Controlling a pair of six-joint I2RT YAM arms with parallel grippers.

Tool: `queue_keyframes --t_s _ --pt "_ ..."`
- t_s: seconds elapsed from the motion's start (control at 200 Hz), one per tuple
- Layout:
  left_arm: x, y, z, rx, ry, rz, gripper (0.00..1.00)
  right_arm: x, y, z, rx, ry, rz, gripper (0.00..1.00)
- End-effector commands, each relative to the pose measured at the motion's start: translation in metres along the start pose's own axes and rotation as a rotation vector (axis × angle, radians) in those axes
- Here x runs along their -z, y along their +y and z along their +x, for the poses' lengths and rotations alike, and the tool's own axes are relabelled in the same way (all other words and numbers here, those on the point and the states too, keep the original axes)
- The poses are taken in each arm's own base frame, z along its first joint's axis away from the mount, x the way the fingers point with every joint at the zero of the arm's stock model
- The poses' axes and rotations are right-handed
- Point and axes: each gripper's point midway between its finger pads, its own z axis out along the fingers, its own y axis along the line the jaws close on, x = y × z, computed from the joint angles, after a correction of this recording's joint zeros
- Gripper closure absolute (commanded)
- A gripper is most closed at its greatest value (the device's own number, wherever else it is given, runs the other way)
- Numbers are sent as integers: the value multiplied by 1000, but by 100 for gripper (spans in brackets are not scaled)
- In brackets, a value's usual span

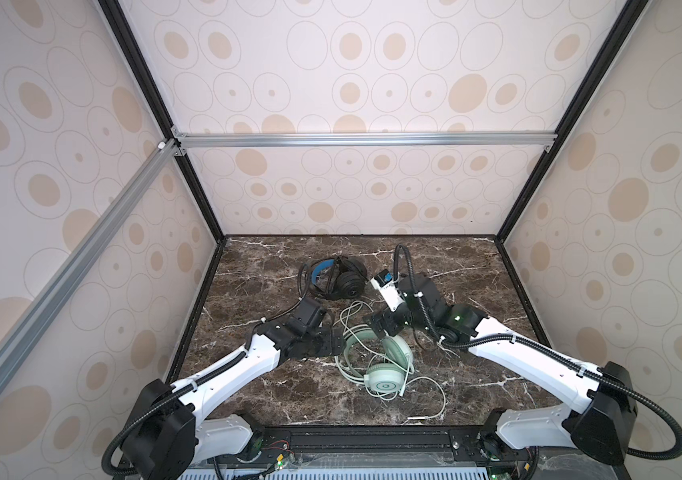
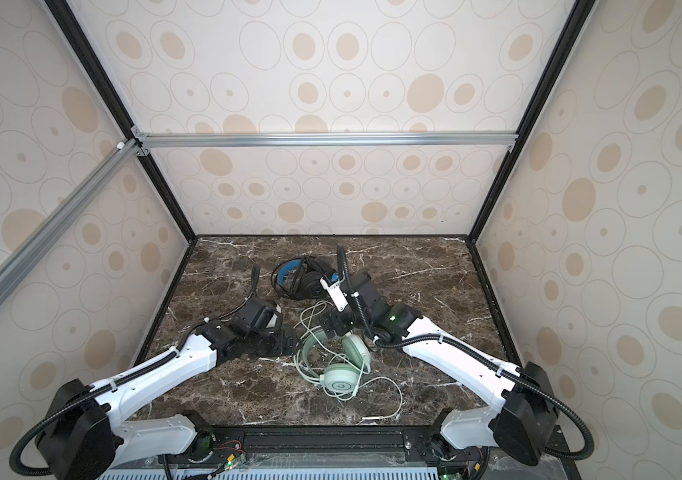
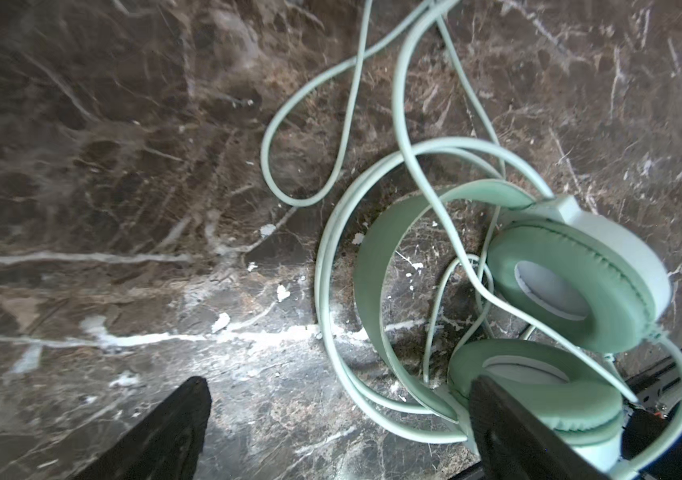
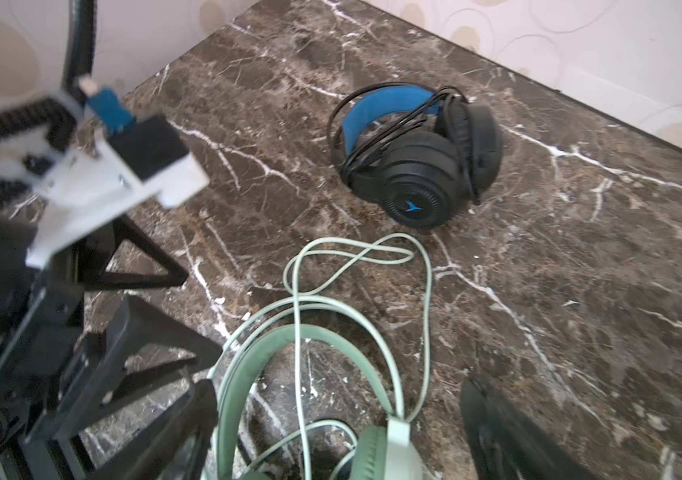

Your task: Wrap the headphones

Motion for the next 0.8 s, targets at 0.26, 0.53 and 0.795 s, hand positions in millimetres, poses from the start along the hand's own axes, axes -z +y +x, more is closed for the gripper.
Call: queue_keyframes --t_s 0.26,0.53,0.795 --pt "-42 -7 0 -25 43 -100 5 15 -34 -8 -62 -20 37 6" --pt "-70 0 7 -175 125 -296 26 20 -48 -4 -99 -38 60 6" --pt "-83 10 6 -200 128 -374 50 32 -70 2 -151 -65 93 6"
